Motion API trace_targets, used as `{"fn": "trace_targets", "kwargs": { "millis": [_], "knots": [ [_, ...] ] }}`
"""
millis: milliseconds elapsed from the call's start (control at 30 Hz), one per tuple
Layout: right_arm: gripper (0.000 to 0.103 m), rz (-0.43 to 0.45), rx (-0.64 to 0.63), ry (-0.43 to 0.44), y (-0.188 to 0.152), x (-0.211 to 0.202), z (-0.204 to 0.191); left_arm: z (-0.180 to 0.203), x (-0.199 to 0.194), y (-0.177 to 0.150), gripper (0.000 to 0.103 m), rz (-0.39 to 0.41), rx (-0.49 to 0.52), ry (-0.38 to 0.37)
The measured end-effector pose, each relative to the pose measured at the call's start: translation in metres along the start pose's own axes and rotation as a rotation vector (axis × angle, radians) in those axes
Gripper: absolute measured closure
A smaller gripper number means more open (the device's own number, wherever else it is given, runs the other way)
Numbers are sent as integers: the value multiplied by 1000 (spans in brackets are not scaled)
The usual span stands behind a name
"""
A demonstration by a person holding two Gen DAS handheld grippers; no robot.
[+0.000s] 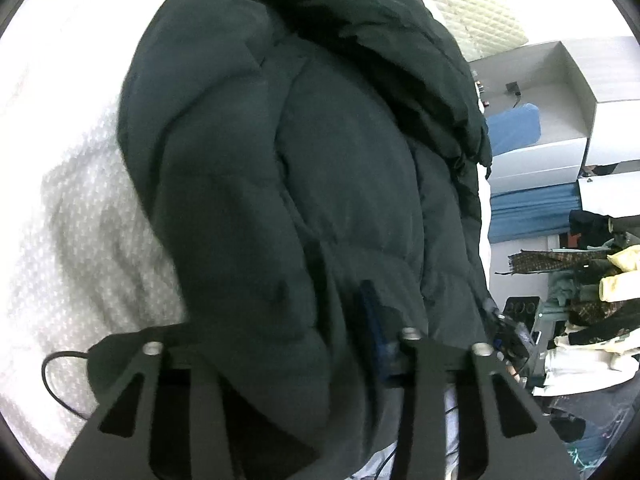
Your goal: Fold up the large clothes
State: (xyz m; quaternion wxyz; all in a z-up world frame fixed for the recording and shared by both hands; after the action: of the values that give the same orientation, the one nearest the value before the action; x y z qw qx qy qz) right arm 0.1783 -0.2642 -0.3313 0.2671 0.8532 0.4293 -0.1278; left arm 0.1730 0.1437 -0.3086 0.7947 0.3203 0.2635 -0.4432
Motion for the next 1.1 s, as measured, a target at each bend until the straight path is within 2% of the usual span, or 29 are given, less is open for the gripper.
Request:
{"fn": "trace_targets", "kwargs": {
  "millis": [33, 67, 167, 267, 467, 700, 867, 1100],
  "knots": [
    [86, 11, 5, 11, 2, -3, 0, -1, -3, 2, 77, 8, -3, -4],
    [87, 23, 1, 23, 5, -5, -2, 0, -4, 1, 82, 16, -6, -9],
    [92, 66, -60, 54, 9, -12, -18, 11, -14, 3, 90, 55, -8, -49],
    [94, 121, -122, 98, 13, -28, -37, 31, -20, 2, 92, 108, -23, -101],
    [96, 230, -139, 222, 25, -80, -69, 49, -59, 1, 94, 182, -43, -200],
    [96, 278, -200, 280, 12, -142, -114, 75, -120, -1, 94, 238, -10, -257],
    [96, 308, -208, 332, -13, -192, -144, 83, -161, -17, 94, 274, 10, -299],
    [96, 327, -173, 387, -56, -232, -166, 80, -198, -51, 94, 271, 14, -313]
  ]
}}
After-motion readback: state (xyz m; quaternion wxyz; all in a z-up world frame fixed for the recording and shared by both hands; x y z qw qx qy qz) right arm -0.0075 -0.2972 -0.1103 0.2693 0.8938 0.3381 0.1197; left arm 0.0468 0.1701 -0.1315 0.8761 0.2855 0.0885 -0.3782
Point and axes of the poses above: each gripper's, at about its wrist camera, not at the fingertips, and x roughly the way its jaws point, z to its right, y to its top, the point moved 8 cm from there along x, roughly the way its jaws point, and after that the axes turned 14 degrees about z, right-handed, at the moved point
